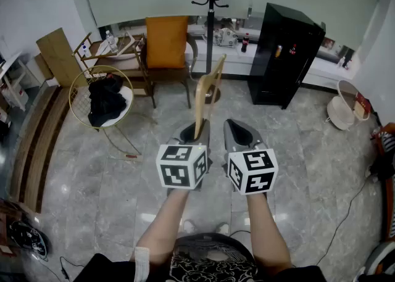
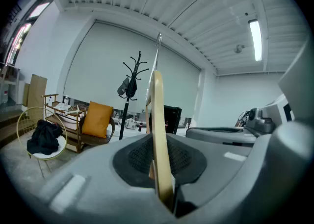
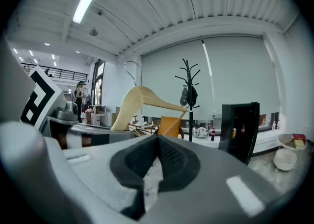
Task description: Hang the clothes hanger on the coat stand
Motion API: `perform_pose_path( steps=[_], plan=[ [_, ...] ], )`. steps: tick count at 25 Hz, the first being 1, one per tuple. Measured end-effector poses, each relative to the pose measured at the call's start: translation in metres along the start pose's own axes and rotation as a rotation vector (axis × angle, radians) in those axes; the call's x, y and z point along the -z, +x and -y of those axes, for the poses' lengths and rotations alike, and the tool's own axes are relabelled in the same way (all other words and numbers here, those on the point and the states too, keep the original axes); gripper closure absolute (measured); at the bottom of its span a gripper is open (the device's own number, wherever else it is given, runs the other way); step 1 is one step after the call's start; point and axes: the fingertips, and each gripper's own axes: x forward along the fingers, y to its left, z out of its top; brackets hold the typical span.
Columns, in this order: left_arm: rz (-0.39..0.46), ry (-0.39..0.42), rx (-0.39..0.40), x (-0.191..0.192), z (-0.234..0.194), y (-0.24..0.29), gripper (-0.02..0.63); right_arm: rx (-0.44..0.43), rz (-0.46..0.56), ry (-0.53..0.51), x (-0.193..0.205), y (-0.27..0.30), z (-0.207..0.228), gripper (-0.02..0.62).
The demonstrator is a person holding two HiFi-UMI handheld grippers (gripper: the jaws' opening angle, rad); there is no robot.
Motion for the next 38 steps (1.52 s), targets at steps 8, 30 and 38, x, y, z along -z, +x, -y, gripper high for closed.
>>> perform_pose_path(
  steps=[8, 30, 38],
  plan=[
    [-0.005, 0.010, 0.018, 0.001, -0.028, -0.016, 0.571, 0.021, -0.004, 0.002, 0.002, 0.008, -0.024, 0.595],
    [-0.023, 0.002, 0.020, -0.002, -0.040, 0.068, 0.571, -0.020, -0.027, -0.009, 0.004, 0.072, 0.036, 0.595],
    [-0.028, 0.001, -0.022, -0.011, -0.022, 0.147, 0.571, -0.064, -0.032, -0.006, 0.000, 0.109, 0.113, 0.595]
  ],
)
